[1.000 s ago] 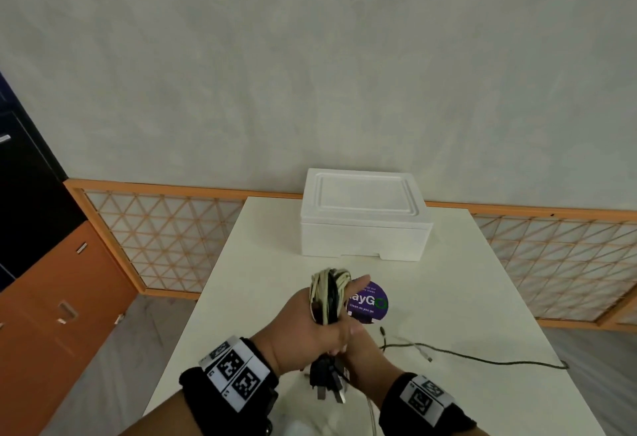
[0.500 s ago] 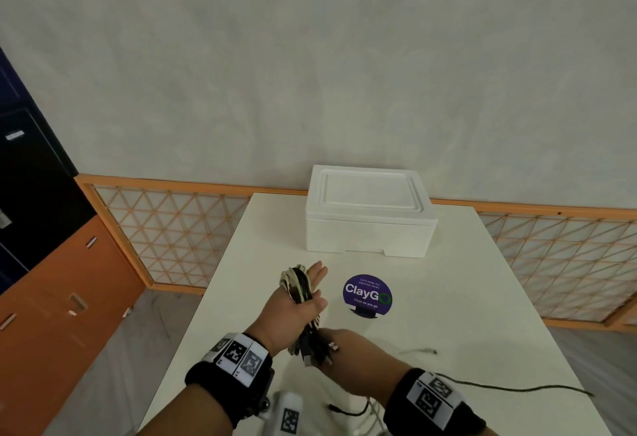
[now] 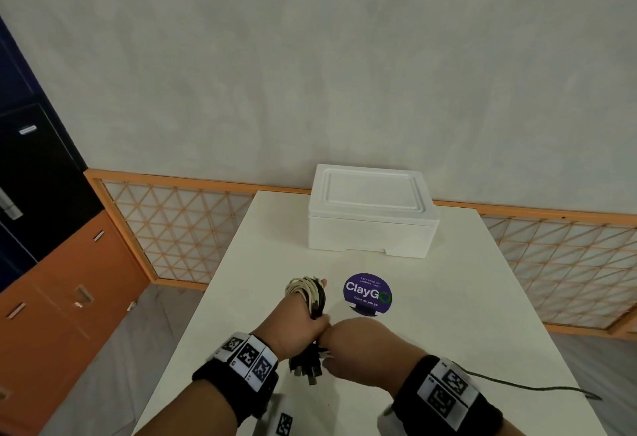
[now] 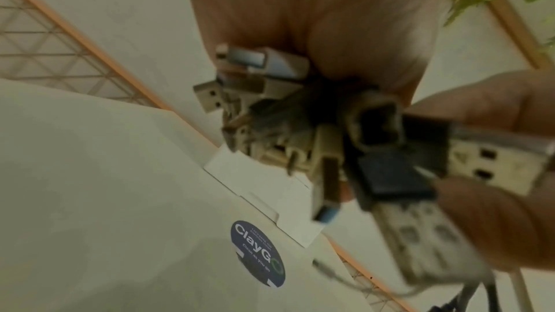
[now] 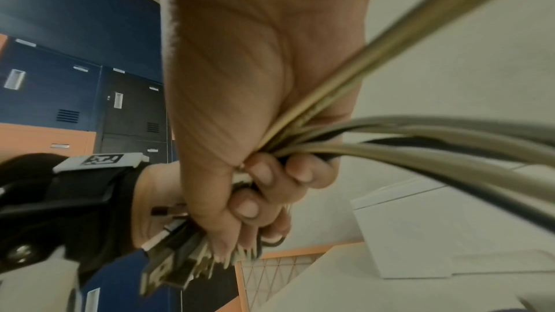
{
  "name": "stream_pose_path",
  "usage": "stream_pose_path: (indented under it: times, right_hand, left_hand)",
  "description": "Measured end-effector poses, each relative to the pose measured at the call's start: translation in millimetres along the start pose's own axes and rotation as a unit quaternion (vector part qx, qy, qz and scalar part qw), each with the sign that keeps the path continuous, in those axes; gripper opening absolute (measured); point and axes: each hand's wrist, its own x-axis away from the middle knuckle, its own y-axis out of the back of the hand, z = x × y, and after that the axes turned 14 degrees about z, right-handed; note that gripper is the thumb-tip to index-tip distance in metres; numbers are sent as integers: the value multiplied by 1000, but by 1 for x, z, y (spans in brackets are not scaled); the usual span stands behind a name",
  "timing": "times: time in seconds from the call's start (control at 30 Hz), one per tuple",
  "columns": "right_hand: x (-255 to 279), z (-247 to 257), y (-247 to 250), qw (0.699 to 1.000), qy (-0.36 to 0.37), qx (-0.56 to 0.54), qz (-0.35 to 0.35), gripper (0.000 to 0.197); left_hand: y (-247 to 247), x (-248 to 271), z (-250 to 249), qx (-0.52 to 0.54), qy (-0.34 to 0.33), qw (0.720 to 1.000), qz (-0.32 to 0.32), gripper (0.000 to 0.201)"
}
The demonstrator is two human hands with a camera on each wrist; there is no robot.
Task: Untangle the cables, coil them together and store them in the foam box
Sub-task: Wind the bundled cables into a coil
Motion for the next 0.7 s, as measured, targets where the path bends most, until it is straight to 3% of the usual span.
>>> stream_pose_path:
  times: [0.03,0.1,0.2,0.37,0.5,0.63,0.7]
  right_hand:
    - [3,-1,0,1000,-4,5,-1,22]
    - [11,-6,1,1000,-10,7,-20,20]
    - [30,-25,6,997,-19,-26,-70,18]
    - [43,-43,18,988,23,-64,-139,23]
    - [46,-56,25,980,36,-67,-184,22]
    - [46,-64,31,976,67,-71,-193,16]
    - [43,-68,35,975,83,-97,-181,12]
  left_hand:
    - [-1,0,1,-4,14,1000,6,36]
    - [-1,3,0,-29,54,998,24,10]
    - [-6,10,12,-61,102,992,34,32]
    - [-27,16,13,71,80,992,68,32]
    - [-33,20,1,286,67,953,76,77]
    - [-44,21,-21,228,63,954,182,79]
    - [-48,25,-33,201,53,960,186,59]
